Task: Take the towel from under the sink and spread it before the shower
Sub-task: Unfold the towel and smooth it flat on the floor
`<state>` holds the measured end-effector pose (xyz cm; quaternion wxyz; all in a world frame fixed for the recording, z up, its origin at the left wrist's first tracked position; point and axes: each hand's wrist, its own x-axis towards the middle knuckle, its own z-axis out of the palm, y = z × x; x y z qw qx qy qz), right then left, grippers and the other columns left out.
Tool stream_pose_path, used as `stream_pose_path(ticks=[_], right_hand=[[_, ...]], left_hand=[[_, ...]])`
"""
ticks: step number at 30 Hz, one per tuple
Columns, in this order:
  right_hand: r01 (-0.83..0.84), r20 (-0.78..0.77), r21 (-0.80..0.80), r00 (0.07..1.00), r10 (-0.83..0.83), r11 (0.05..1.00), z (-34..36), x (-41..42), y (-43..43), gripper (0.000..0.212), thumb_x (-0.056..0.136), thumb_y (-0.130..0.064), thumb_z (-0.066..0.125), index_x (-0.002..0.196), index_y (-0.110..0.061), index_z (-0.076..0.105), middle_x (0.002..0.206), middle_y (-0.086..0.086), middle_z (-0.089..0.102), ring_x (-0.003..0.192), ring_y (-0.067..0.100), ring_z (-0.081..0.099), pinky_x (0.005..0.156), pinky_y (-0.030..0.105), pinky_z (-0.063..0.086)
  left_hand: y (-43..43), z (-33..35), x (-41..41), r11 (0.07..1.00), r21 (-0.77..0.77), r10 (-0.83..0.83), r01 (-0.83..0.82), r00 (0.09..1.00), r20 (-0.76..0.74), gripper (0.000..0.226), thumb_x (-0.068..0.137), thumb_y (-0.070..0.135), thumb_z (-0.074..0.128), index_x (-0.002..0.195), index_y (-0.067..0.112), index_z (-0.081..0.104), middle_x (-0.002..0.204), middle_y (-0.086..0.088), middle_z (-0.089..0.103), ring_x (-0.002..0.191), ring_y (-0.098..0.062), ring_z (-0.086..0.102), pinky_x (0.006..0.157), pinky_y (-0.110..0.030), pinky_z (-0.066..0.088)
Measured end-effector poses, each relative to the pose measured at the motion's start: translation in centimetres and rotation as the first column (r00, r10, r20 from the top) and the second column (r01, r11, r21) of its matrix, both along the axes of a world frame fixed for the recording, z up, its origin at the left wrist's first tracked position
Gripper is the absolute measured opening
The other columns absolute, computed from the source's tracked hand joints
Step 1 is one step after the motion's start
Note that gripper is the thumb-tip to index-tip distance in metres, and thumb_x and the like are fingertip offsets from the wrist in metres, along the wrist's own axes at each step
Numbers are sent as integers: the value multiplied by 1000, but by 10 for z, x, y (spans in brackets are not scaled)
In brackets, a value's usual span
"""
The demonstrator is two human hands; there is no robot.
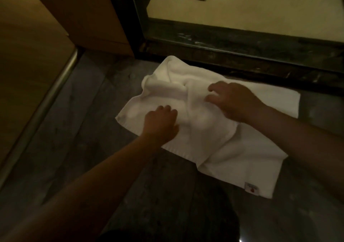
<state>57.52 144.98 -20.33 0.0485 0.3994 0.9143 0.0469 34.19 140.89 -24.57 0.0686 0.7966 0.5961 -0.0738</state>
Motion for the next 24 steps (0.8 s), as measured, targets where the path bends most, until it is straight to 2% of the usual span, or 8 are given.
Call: stream_pose_path(ticks=[3, 6, 9, 13, 16, 21, 24], right_hand=[[-54, 42, -140, 997, 61, 989, -17, -24, -11, 53, 78, -11, 66, 127, -25, 51, 139, 5, 42, 123, 27, 42, 88, 41, 42], [-57, 86, -154, 994, 70, 986, -33, -39, -14, 53, 82, -16, 64, 131, -28, 47, 150, 6, 31, 135, 26, 28, 97, 42, 35], [14, 140, -138, 990, 6, 990, -40, -39, -12, 42, 85, -21, 60, 125, -28, 48, 153, 6, 25, 138, 26, 23, 101, 43, 33], [18, 132, -142, 991, 1, 990, -37, -34, -4, 29, 86, -20, 54, 114, -26, 51, 146, 6, 30, 131, 26, 29, 94, 41, 34], [33, 131, -143, 991, -14, 989, -35, -27, -2, 27, 86, -22, 56, 113, -26, 52, 142, 4, 33, 129, 25, 31, 94, 40, 34], [107, 85, -63, 991, -102, 992, -25, 6, 0, 24, 88, -18, 49, 111, -20, 55, 125, 11, 45, 117, 29, 40, 81, 39, 36], [177, 42, -25, 984, -175, 984, -16, 36, 2, 21, 85, -15, 54, 106, -19, 57, 117, 12, 49, 110, 30, 45, 75, 39, 38]], left_hand=[[-11, -12, 25, 997, -4, -73, 73, 997, 22, 39, 84, 48, 56, 110, 19, 54, 103, -3, 55, 90, -21, 53, 60, -32, 35], [-16, -23, 37, 999, 20, -49, 48, 998, 34, 40, 86, 42, 58, 117, 17, 53, 107, -2, 56, 91, -20, 55, 60, -31, 35], [-15, -28, 35, 998, 66, -21, 18, 999, 32, 22, 90, 33, 56, 106, 18, 57, 101, -2, 58, 88, -20, 55, 58, -30, 37], [-11, -28, 33, 998, 62, -8, 7, 1000, 14, 12, 92, 25, 52, 97, 15, 57, 97, -4, 57, 87, -23, 55, 55, -32, 35], [-12, -27, 38, 999, 53, -12, 13, 999, -30, 7, 91, 19, 53, 96, 15, 56, 97, -4, 56, 86, -23, 55, 54, -32, 33], [-10, -19, 34, 991, 63, -109, 118, 984, -138, 13, 86, 12, 54, 99, 11, 54, 97, -7, 56, 81, -24, 55, 55, -33, 33], [-10, -14, 24, 983, 76, -148, 165, 971, -189, 13, 87, 9, 52, 100, 10, 54, 97, -8, 57, 80, -26, 56, 54, -33, 35]])
